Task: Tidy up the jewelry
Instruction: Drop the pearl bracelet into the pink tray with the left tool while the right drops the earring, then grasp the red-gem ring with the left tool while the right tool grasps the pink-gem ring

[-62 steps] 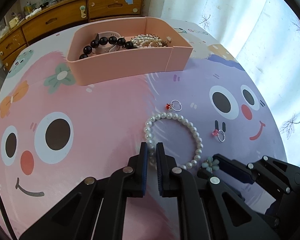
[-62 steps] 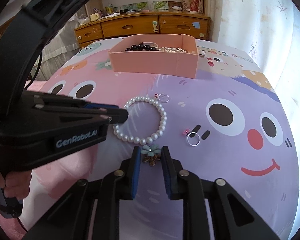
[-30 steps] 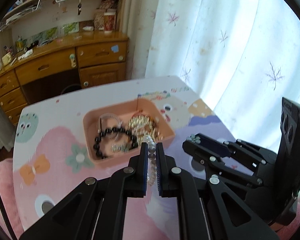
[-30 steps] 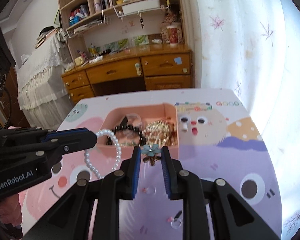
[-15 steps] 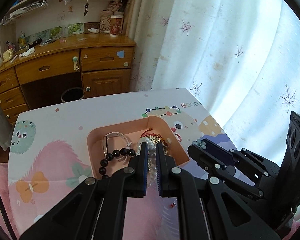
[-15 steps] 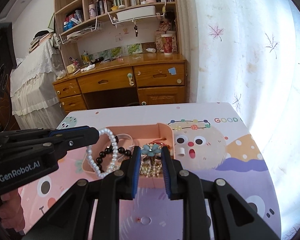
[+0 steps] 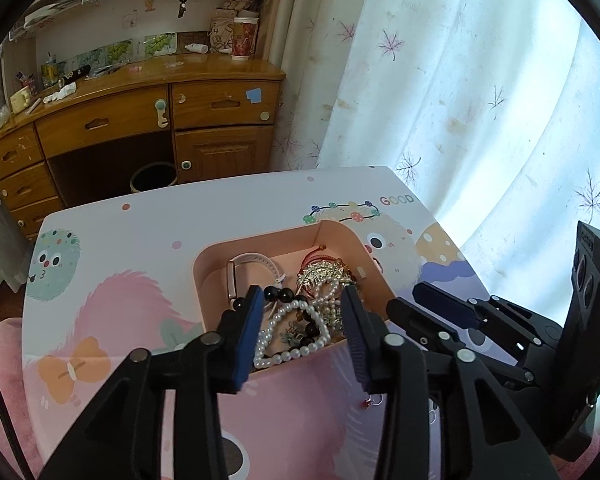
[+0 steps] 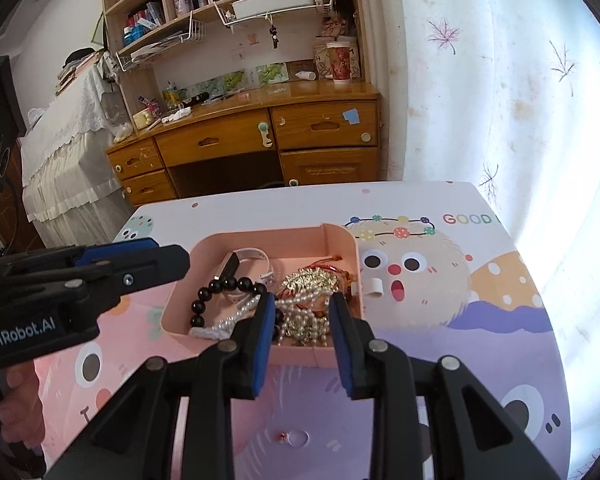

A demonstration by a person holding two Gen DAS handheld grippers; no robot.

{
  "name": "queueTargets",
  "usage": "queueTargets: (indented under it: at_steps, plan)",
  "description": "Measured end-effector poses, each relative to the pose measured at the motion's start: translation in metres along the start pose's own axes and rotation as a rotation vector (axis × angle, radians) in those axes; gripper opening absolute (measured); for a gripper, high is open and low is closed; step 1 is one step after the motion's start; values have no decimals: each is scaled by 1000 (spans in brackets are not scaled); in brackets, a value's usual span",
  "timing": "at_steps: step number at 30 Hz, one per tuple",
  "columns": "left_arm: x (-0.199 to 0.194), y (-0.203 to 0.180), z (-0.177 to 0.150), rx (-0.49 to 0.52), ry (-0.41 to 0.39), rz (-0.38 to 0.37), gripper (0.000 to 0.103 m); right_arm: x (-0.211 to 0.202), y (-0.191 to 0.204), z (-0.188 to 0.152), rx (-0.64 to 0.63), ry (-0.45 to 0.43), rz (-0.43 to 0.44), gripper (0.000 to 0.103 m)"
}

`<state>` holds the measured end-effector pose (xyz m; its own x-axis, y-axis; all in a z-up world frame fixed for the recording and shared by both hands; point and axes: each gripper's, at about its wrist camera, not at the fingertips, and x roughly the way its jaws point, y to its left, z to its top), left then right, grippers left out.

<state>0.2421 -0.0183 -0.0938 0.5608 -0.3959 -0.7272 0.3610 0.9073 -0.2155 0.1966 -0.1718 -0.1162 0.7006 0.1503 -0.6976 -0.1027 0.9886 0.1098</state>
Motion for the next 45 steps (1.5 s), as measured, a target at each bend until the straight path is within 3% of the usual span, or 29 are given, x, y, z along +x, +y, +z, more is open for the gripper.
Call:
queueTargets:
  at_steps: [1, 10, 14, 20, 29, 40, 45]
  plan:
    - [-1, -1, -1, 1, 0, 7, 51, -1, -1, -2, -2, 7, 4, 28]
    - [-12, -13, -19, -30, 27, 43, 61, -18, -20, -22, -25, 66, 36, 40]
    - [-17, -26, -32, -51, 30, 52, 75, -27, -26, -33, -94, 103, 54, 46]
    - [-10, -46, -54, -86, 82, 87, 76, -39, -31, -55, -257, 144, 42, 55]
    - [12, -70, -88, -106, 170, 144, 77, -44, -33, -102, -524, 203, 92, 56]
    - [57, -97, -105, -35, 196, 198, 76, -34, -31, -133, -656, 210, 228, 56]
    - [71, -105, -104, 11, 209, 204, 76, -32, -32, -135, -649, 200, 292, 56]
